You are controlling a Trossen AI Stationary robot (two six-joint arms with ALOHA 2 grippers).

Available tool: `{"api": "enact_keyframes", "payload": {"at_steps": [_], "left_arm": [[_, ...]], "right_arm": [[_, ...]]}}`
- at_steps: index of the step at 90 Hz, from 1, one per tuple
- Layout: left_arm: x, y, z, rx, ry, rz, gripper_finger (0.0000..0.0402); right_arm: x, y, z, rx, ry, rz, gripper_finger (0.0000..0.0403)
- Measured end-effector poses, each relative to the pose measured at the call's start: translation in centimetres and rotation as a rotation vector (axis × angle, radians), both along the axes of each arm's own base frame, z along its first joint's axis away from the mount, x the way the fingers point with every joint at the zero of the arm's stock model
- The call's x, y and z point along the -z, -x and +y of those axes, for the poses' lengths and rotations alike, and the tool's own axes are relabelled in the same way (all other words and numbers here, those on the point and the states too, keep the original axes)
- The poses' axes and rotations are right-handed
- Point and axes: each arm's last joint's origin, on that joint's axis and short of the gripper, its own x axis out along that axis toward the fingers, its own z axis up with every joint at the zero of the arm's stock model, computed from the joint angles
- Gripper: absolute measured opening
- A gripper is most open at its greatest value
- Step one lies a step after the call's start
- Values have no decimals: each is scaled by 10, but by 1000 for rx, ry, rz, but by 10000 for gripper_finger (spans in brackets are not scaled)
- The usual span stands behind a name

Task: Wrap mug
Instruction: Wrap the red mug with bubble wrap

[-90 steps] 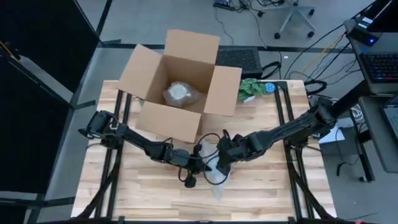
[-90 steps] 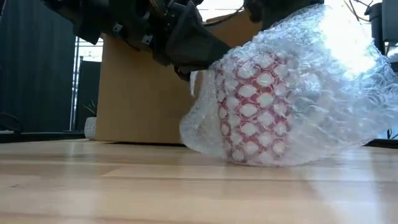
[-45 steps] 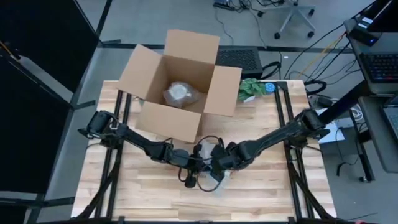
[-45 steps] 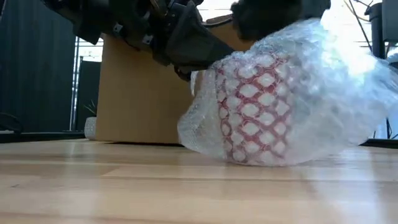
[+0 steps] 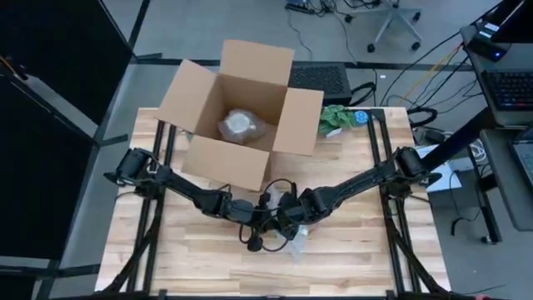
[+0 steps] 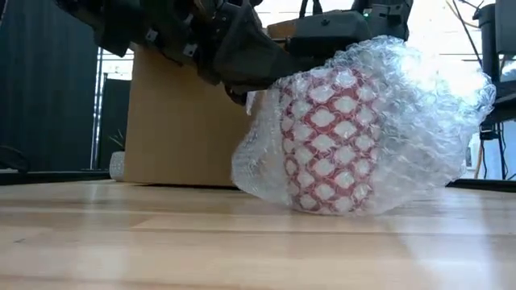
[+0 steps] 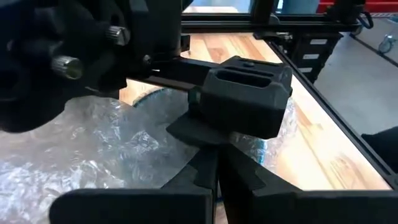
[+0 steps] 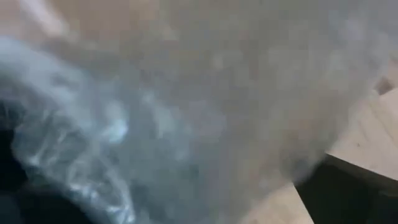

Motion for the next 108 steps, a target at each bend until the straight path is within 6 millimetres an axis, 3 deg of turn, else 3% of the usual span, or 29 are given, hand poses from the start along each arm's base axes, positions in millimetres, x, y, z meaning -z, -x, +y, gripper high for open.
{"api": "enact_keyframes", "payload": {"at_steps": [20,39,51,60,85,108], "left_arm": [[0,0,0,-1,-3,-1,0],[0,0,0,0,-4,-2,0],[0,0,0,0,-4,-2,0],[0,0,0,0,-4,-1,0],[0,0,0,6,-2,3,0],[0,0,0,-1,-2,-5,0]], "right_arm": [[-53,24,-5,-36,-24,-89,341],[-85,53,0,-40,-21,-115,341],[-68,63,16,-44,-10,-46,341],[-55,54,21,-44,0,-114,341],[-45,34,4,-39,18,-154,341],[-3,13,-6,-37,23,-33,341]]}}
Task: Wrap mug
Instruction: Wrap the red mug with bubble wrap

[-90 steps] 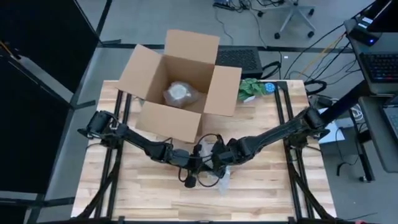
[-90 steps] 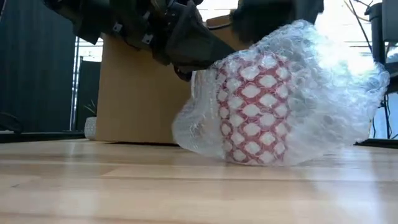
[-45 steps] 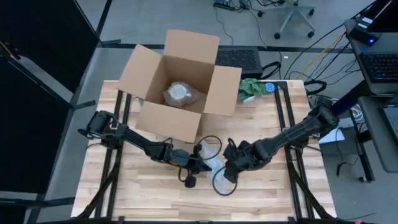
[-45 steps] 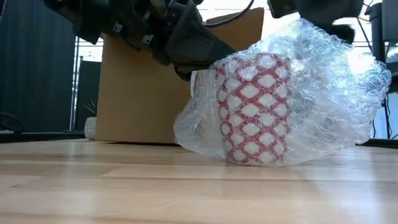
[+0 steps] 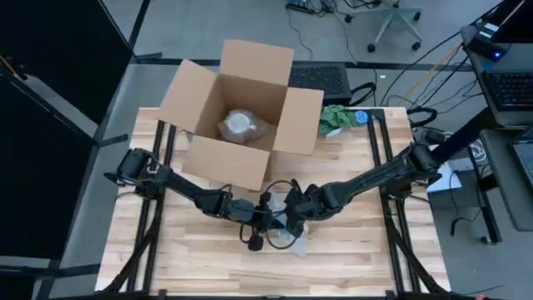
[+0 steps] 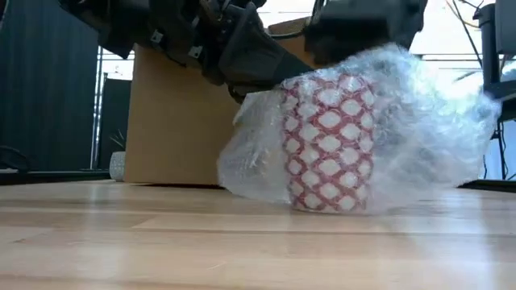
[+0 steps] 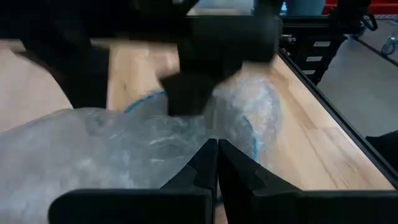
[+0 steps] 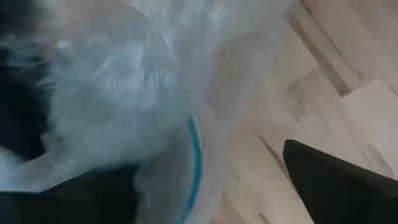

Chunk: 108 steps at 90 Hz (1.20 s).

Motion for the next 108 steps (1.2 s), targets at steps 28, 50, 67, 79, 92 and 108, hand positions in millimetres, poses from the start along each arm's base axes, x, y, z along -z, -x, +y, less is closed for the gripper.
{"api": "enact_keyframes", "payload": {"at_steps": [28,50,67,79,92,108], "left_arm": [[0,0,0,0,2,1,0],[0,1,0,-3,15,8,0],[0,0,0,-5,21,8,0],[0,0,1,-9,25,6,0],[0,0,1,-9,25,6,0],[-4,-3,1,-13,27,-6,0]], "right_arm": [[13,-9,-9,-22,-70,58,341],[-61,18,-13,-57,-110,-89,341],[-81,41,-4,25,10,-136,341],[-60,31,10,20,19,-155,341],[-30,25,20,30,31,-117,341],[-8,22,26,46,61,-138,341]]}}
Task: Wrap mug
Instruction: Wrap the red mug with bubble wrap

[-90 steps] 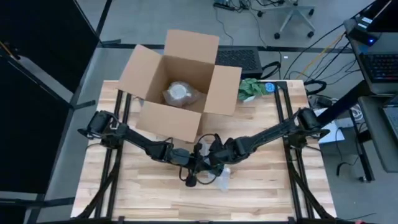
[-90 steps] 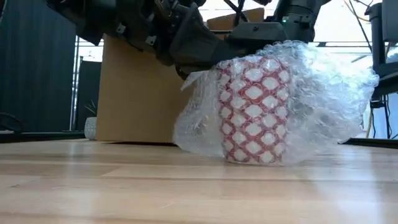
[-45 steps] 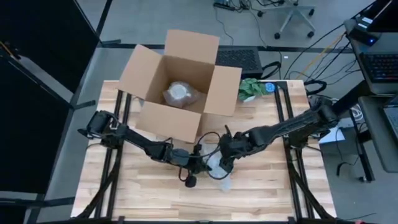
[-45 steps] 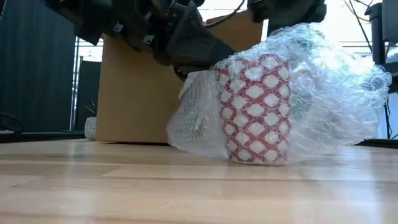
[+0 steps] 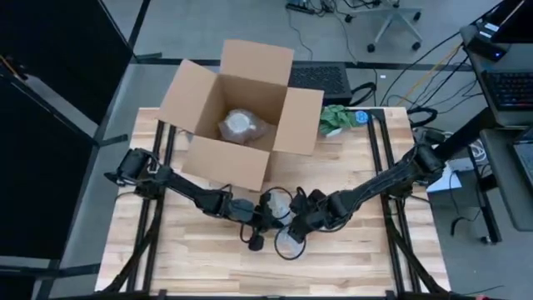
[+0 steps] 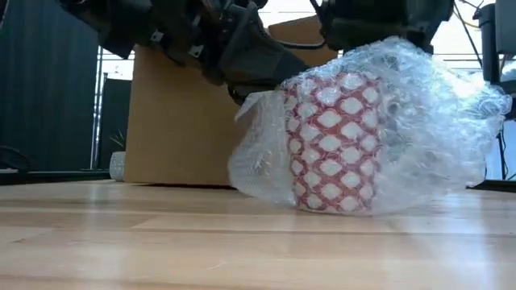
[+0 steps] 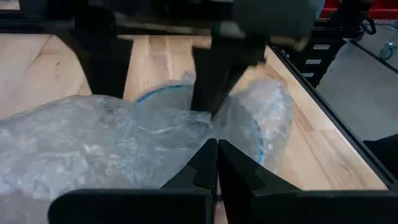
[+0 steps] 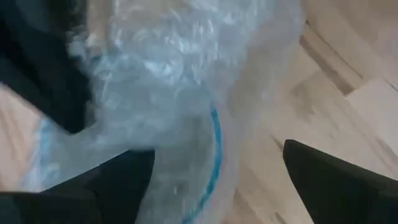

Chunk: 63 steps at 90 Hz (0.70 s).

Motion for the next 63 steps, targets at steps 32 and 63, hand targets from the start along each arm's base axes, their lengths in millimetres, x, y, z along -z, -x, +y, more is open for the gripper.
{"api": "enact_keyframes", "payload": {"at_steps": [32,63], "left_arm": [[-60,6,0,7,0,-114,0],[-67,47,20,-134,-156,238,0]], "right_arm": [[0,4,-2,-47,25,38,341],[0,3,-2,-75,34,30,341]]}}
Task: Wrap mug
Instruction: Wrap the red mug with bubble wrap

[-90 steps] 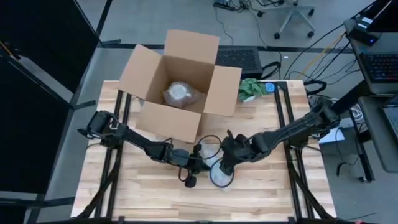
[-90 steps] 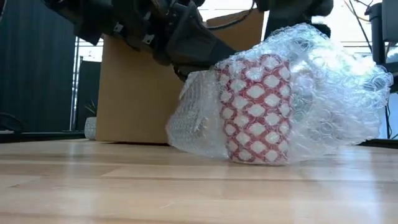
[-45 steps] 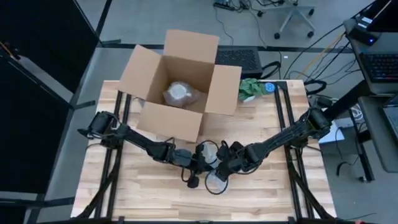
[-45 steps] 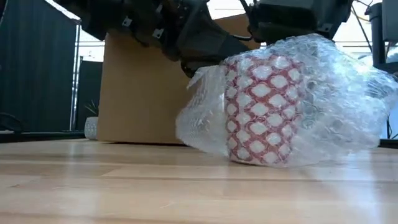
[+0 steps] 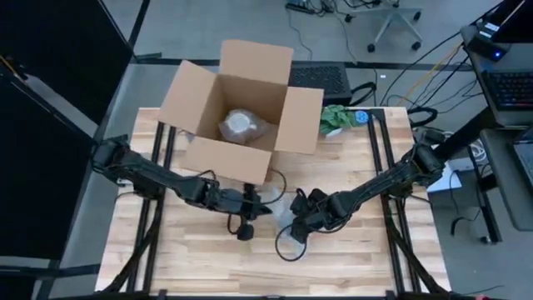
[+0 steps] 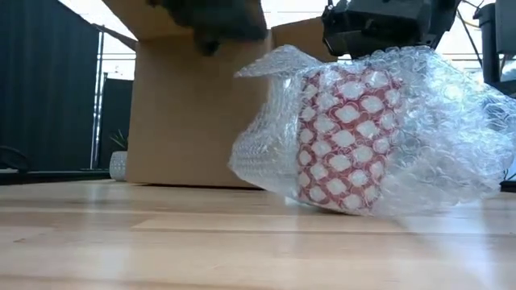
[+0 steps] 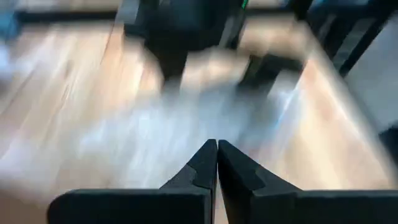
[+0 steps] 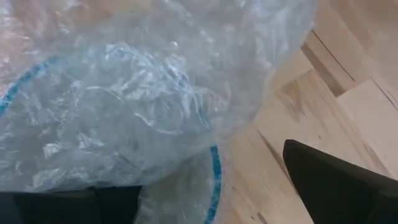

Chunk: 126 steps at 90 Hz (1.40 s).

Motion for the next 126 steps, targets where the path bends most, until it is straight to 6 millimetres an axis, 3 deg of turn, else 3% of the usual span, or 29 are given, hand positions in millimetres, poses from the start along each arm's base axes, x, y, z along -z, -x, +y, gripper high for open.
{"api": "enact_keyframes", "payload": {"at_steps": [13,25,34,50,64,83,108,126], "left_arm": [[27,4,21,-114,1,105,10],[50,11,47,-209,40,118,53],[61,13,61,-198,75,21,98],[60,9,71,-178,153,-172,160],[49,3,59,-11,254,-261,170],[31,-7,31,82,254,-339,151],[34,-31,12,-13,91,-274,133],[32,-53,-6,23,38,-163,132]], "right_arm": [[0,0,1,-19,-11,7,341],[0,0,1,-20,-15,5,341],[0,0,1,-23,-15,5,341],[-1,-1,0,-21,-20,1,341],[-1,-2,-2,-19,-42,8,341],[-1,-4,-4,-16,-44,-4,341],[-2,-6,-4,-22,-47,-20,341],[-2,-6,-4,-32,-43,-20,341]]}}
